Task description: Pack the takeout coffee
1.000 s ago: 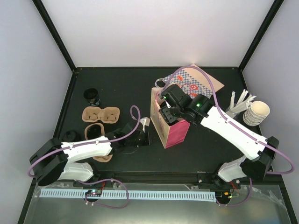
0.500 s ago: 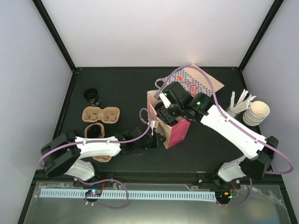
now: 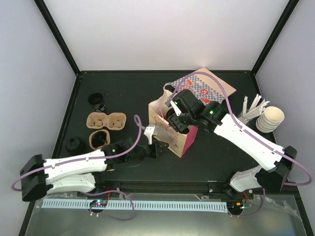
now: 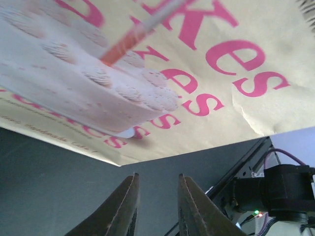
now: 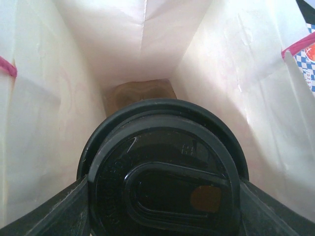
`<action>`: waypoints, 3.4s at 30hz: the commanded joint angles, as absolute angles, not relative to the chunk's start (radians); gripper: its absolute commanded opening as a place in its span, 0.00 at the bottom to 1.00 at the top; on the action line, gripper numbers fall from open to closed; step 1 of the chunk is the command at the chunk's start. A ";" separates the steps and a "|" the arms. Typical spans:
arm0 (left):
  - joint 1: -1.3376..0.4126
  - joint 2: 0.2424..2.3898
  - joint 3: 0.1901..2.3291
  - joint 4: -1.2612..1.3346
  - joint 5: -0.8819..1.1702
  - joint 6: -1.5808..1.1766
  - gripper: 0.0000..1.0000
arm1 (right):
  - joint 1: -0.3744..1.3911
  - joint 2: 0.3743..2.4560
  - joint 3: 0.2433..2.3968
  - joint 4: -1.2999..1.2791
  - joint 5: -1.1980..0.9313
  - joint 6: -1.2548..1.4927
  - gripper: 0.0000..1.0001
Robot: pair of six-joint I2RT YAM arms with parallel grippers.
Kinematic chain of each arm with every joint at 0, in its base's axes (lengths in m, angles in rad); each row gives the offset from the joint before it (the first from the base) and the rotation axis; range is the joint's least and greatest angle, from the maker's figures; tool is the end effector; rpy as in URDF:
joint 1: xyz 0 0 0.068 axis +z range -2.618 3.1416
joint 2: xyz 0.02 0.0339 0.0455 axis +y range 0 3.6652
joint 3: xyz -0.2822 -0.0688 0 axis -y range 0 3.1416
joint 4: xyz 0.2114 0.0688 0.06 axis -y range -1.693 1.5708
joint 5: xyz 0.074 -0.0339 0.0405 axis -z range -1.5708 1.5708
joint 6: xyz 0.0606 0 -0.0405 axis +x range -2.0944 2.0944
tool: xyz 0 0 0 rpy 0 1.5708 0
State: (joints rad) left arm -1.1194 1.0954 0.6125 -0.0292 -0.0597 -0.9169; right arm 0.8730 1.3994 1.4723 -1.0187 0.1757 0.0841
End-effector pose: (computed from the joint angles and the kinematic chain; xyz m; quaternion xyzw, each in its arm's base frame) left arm 0.1006 -0.1992 0.2535 0.0722 0.8599 -0.4161 0.2869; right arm 0.1730 0.1898 0.3584 -0.3394 0.8855 0.0669 0.3103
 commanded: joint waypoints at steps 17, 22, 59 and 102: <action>-0.450 0.740 0.917 -0.686 0.128 -0.431 0.35 | 1.054 1.282 1.337 -0.940 0.131 -0.032 0.41; -0.354 0.771 0.975 -0.677 0.238 -0.387 0.47 | 1.150 1.239 1.267 -0.920 0.147 -0.065 0.41; -0.388 0.671 0.919 -0.656 0.643 0.089 0.92 | 1.450 1.143 1.077 -0.935 0.434 -0.081 0.43; -0.213 1.222 1.031 -0.494 0.617 -0.372 0.99 | 1.462 1.053 0.951 -0.546 0.649 -0.246 0.43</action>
